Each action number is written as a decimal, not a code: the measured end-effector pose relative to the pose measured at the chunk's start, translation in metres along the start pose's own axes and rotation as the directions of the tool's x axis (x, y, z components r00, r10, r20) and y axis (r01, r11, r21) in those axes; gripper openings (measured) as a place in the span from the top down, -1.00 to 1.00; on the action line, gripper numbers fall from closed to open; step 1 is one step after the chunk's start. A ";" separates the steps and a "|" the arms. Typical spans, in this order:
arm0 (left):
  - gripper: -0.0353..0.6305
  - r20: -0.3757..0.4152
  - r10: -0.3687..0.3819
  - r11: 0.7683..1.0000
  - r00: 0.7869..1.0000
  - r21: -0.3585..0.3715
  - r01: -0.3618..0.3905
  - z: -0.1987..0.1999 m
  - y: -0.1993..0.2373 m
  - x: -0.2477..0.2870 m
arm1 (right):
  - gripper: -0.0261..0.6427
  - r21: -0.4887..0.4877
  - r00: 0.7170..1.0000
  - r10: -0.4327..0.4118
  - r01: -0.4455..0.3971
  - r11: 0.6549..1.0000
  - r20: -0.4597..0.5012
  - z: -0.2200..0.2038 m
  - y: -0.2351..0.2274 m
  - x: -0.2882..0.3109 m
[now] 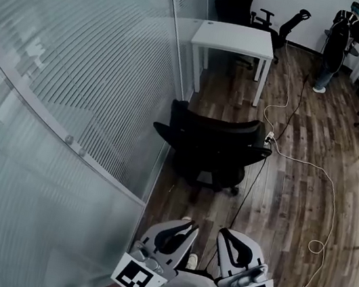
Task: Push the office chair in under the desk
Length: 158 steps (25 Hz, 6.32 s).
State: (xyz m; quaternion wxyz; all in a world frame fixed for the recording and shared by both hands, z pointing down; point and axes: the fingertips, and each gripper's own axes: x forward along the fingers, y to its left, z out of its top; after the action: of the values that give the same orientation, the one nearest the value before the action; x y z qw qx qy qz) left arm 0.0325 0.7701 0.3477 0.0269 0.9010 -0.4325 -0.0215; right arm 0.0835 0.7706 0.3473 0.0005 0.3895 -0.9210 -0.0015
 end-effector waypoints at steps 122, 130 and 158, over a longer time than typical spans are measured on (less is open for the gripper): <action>0.28 -0.785 0.283 0.627 0.551 0.586 0.513 -0.249 0.491 0.304 | 0.34 -0.548 0.589 -0.305 -0.291 0.784 -0.748 -0.256 -0.428 0.305; 0.29 -0.799 0.286 0.631 0.529 0.573 0.523 -0.247 0.518 0.336 | 0.34 -0.546 0.590 -0.299 -0.296 0.784 -0.750 -0.253 -0.457 0.337; 0.28 -0.814 0.337 0.673 0.473 0.560 0.484 -0.245 0.593 0.434 | 0.34 -0.537 0.632 -0.252 -0.310 0.785 -0.733 -0.250 -0.547 0.426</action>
State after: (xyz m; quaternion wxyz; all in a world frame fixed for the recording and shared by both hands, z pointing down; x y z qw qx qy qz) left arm -0.1427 0.0687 0.6252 -0.1213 0.7260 -0.2794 0.6166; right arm 0.1800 0.0836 0.5956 0.5229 0.3125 -0.7813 -0.1360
